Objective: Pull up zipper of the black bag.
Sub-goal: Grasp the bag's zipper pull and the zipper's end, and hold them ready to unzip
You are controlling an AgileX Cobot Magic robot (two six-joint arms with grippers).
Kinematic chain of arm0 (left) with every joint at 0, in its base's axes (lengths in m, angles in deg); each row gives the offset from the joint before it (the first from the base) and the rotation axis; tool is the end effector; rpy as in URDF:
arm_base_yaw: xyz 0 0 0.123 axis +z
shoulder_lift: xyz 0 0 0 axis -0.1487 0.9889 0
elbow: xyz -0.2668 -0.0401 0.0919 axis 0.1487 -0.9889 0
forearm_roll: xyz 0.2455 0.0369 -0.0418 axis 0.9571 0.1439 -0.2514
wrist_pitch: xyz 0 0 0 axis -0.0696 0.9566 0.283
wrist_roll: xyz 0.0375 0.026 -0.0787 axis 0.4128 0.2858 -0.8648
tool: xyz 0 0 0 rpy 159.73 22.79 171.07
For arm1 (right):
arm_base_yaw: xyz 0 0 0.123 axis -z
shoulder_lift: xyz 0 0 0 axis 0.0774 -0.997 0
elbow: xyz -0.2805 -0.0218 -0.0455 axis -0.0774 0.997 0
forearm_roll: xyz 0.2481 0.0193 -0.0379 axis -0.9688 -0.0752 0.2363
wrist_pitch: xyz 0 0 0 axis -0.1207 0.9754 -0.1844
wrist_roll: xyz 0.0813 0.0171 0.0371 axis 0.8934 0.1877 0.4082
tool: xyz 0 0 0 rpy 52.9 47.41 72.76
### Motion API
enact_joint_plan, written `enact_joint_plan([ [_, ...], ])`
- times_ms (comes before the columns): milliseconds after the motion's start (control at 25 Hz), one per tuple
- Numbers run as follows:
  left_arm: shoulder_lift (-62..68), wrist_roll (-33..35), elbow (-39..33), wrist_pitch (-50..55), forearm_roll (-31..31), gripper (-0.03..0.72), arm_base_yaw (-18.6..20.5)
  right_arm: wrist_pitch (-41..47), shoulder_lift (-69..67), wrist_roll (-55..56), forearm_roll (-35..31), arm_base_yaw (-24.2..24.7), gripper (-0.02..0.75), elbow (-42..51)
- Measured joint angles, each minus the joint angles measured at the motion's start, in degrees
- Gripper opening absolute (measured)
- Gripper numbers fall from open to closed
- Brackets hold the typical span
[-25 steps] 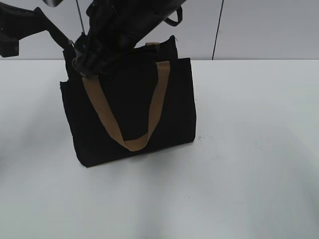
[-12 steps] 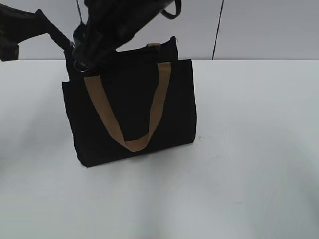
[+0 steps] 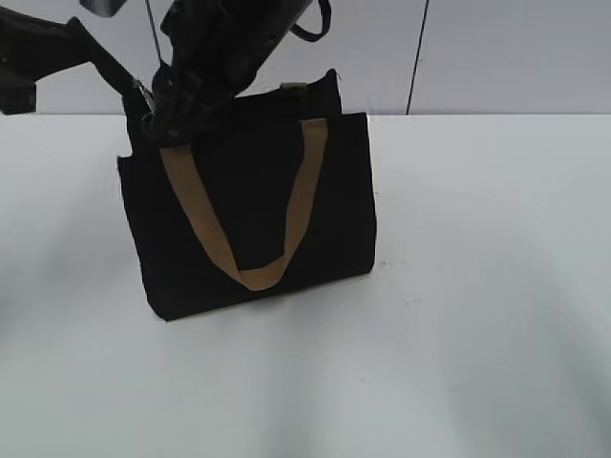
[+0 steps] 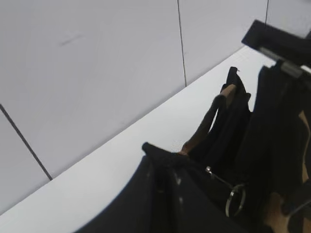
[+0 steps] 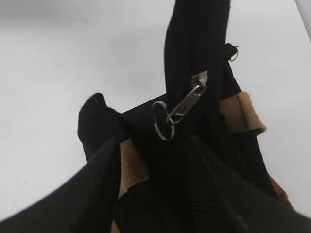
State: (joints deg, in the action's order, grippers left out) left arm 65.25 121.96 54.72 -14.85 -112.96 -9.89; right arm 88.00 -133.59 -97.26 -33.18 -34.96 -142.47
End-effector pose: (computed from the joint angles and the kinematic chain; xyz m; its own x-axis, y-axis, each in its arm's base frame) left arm 0.2759 -0.0575 0.2930 -0.0400 0.4144 -0.9092 0.6494 0.7023 0.2916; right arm 0.3436 0.3162 0.2903 -0.0812 -0.7686 -0.6346 -0.9591 0.2335 -0.1602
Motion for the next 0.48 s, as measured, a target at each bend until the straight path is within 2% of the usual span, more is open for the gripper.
enact_joint_plan([
  [480,0.00,0.00,0.00,0.92,-1.86,0.020,0.00,-4.56,-2.01,-0.07,-1.84,0.00,0.321,-0.21],
])
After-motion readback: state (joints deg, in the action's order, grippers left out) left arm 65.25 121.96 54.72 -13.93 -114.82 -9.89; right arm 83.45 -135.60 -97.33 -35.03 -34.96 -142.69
